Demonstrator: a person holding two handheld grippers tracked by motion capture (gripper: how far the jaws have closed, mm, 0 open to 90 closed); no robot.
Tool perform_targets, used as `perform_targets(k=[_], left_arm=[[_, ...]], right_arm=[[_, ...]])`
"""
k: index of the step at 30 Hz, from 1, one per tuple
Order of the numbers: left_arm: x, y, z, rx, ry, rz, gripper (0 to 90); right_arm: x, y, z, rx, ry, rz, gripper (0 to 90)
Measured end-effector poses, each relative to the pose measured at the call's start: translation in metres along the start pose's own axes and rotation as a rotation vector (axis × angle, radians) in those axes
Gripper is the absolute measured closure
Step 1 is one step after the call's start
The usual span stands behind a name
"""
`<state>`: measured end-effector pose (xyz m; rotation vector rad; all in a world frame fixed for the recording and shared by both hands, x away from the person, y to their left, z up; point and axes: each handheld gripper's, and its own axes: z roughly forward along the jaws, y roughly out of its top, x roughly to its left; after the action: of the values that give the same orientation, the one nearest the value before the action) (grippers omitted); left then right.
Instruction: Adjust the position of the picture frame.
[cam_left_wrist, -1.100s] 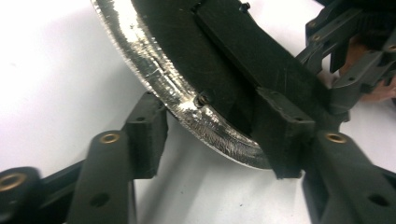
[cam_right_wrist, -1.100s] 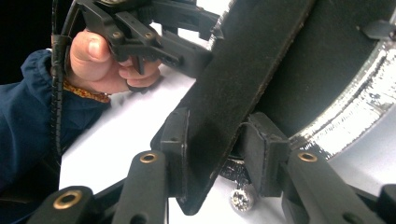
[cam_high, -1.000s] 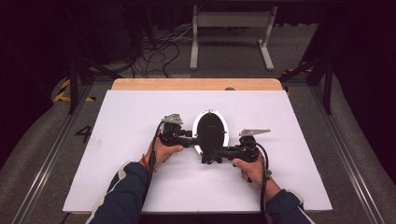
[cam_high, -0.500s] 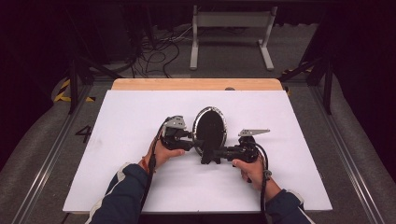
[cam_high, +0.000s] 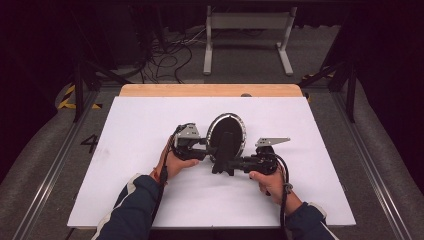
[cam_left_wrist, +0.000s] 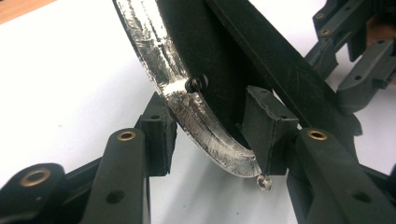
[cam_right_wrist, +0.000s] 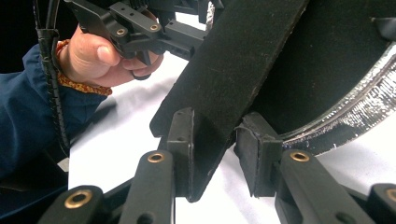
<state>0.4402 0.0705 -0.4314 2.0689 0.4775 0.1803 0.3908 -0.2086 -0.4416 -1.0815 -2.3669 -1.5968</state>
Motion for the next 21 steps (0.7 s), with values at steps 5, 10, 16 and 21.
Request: perform_targets(k=[5, 10, 16, 21], left_arm=[[-0.0013, 0.002, 0.0008, -0.015, 0.017, 0.013, 56.5], [-0.0011, 0.0014, -0.0015, -0.019, 0.001, 0.012, 58.6], [-0.0018, -0.0041, -0.0056, -0.034, -0.03, 0.002, 62.4], [-0.0031, -0.0072, -0.0075, -0.027, -0.024, 0.002, 62.5]], right_arm=[[0.0009, 0.0018, -0.002, -0.001, -0.004, -0.002, 67.6], [-0.0005, 0.002, -0.0017, 0.004, -0.012, 0.002, 67.8], [0.0003, 0.0016, -0.0015, 0.012, -0.021, -0.001, 68.3], [0.0041, 0.0021, -0.0002, 0.013, -0.018, -0.009, 68.8]])
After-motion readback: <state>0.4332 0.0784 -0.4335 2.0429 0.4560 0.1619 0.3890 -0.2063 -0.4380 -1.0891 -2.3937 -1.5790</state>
